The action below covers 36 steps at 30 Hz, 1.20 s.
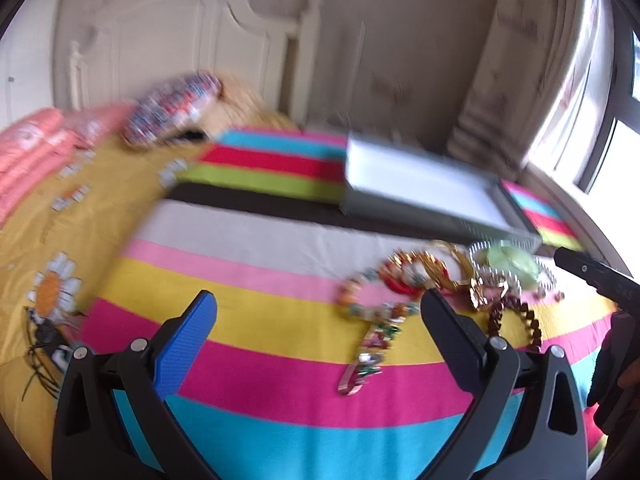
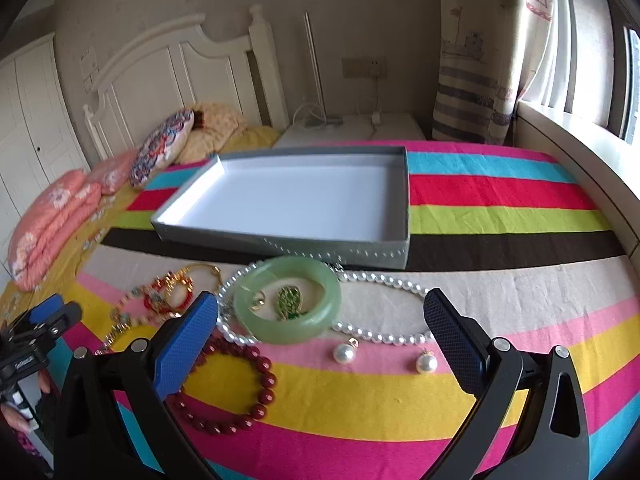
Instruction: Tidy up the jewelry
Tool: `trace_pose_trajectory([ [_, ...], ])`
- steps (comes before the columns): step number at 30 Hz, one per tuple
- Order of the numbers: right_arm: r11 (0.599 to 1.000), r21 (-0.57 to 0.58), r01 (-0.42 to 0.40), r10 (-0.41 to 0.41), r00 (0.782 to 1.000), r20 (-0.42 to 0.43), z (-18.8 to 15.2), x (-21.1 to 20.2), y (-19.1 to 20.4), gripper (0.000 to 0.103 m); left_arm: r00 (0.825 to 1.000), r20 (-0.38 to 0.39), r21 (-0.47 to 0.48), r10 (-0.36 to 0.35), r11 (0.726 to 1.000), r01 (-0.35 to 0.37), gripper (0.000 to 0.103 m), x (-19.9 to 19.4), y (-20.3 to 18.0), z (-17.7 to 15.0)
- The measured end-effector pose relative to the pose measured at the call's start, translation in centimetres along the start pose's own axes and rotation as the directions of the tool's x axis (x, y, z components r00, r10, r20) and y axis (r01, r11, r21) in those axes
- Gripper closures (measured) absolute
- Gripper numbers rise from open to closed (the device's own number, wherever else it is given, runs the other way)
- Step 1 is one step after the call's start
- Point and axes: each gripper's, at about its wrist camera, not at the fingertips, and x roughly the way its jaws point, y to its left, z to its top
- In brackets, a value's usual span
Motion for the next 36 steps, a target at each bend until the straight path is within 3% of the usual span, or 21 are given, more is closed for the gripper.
trace_pose_trajectory([
  [4, 0.999, -0.004, 0.043, -0.042, 0.987, 0.157, -0.3, -2.7, 1.2, 0.004, 0.982, 0.181, 0.015, 0.06, 0.998, -0.064, 0.002, -4.5, 0.8, 0.1],
  [6, 0.999, -0.003, 0.048, -0.045, 0.972, 0.23, -0.4, -4.2, 1.8, 0.004, 0.975, 0.218, 0.042, 0.053, 0.997, -0.064, 0.002, -5.5, 0.5, 0.8],
  [9, 0.998, -0.014, 0.06, -0.055, 0.964, 0.259, -0.1, -5.0, 2.3, 0.004, 0.958, 0.282, 0.071, 0.056, 0.994, -0.08, 0.002, -7.2, -0.6, 1.2],
  [13, 0.997, -0.036, 0.066, -0.057, 0.973, 0.222, -0.3, -4.4, 3.0, 0.004, 0.937, 0.343, 0.081, 0.061, 0.992, -0.094, 0.002, -8.6, -1.6, 1.1],
  [18, 0.989, -0.114, 0.098, -0.094, 0.995, 0.043, -0.2, 0.1, 3.6, 0.004, 0.95, 0.301, 0.116, 0.083, 0.986, -0.123, 0.002, -7.4, -2.2, 0.7],
  [23, 0.986, -0.145, 0.078, -0.092, 0.992, -0.091, -0.3, 3.5, 4.2, 0.004, 0.971, 0.226, 0.123, 0.073, 0.987, -0.103, 0.002, -6.2, -1.5, 0.0],
  [32, 0.989, -0.117, 0.095, -0.117, 0.973, -0.2, 0.4, 7.3, 4.1, 0.004, 0.991, 0.125, 0.155, 0.056, 0.985, -0.075, 0.002, -4.2, -1.1, -0.9],
  [36, 0.995, -0.068, 0.071, -0.084, 0.972, -0.219, 0.4, 7.8, 2.8, 0.009, 0.997, 0.067, 0.154, 0.025, 0.987, -0.035, 0.002, -3.2, -0.9, -0.7],
])
